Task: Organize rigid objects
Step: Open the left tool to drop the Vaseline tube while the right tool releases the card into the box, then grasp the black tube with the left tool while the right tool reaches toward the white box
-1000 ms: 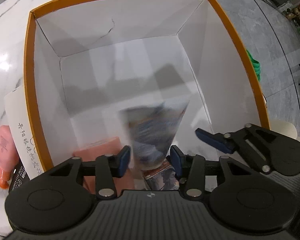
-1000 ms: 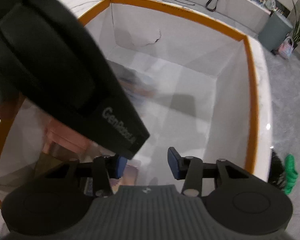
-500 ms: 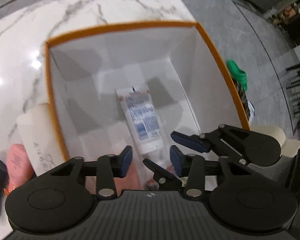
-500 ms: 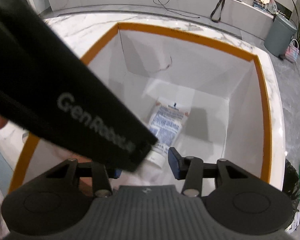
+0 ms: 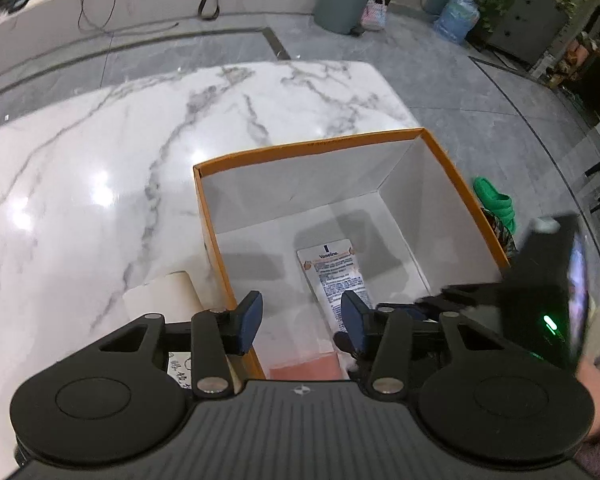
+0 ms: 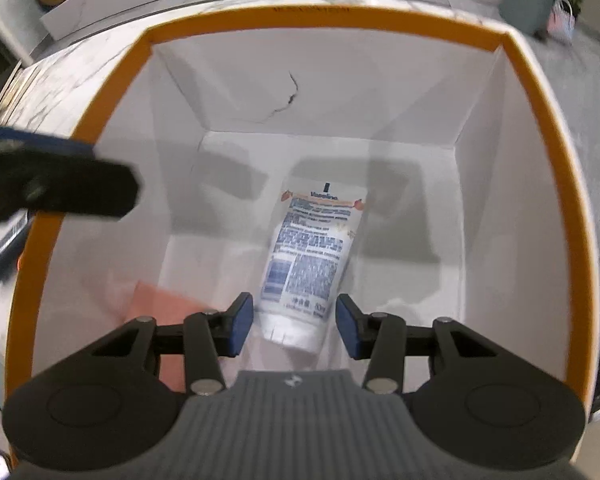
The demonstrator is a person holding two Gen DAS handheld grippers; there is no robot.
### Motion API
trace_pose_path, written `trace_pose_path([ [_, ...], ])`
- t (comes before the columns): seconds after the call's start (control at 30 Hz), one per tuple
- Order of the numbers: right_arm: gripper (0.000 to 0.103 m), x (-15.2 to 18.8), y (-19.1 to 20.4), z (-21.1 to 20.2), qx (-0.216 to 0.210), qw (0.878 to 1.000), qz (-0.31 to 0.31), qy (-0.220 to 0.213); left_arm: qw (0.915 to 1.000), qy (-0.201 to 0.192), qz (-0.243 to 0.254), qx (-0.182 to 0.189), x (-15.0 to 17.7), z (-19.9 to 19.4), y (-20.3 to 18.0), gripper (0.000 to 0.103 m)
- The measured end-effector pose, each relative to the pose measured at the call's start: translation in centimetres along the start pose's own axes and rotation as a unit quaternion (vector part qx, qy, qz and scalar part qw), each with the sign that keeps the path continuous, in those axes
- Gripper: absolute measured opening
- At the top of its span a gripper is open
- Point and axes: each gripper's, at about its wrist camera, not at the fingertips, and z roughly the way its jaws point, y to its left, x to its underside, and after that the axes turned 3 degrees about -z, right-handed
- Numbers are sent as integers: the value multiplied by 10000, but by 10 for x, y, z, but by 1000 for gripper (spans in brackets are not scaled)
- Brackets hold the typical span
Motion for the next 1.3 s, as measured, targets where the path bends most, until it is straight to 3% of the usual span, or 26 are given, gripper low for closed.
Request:
trace_pose_path([
  [0.4, 46, -1, -9, 14, 32, 9995, -124, 295, 9997, -93, 161, 153, 7, -7, 1, 54],
  [0.57, 45, -6, -6, 21, -140, 9982, -238, 530, 9996, -116, 217, 167, 12, -13, 0, 55],
  [0.83, 45, -5, 11, 20, 156, 9961, -661, 560, 9997, -154, 99, 187, 18, -23, 14, 59],
  [1.07, 54, -2, 17, 8, 478, 9957, -669, 416, 9996, -150, -15, 218, 25, -34, 26, 59],
  [1.3, 54, -2, 34, -24, 678, 9947, -765, -44, 9994, -264, 30, 228, 35, -51, 38, 61],
])
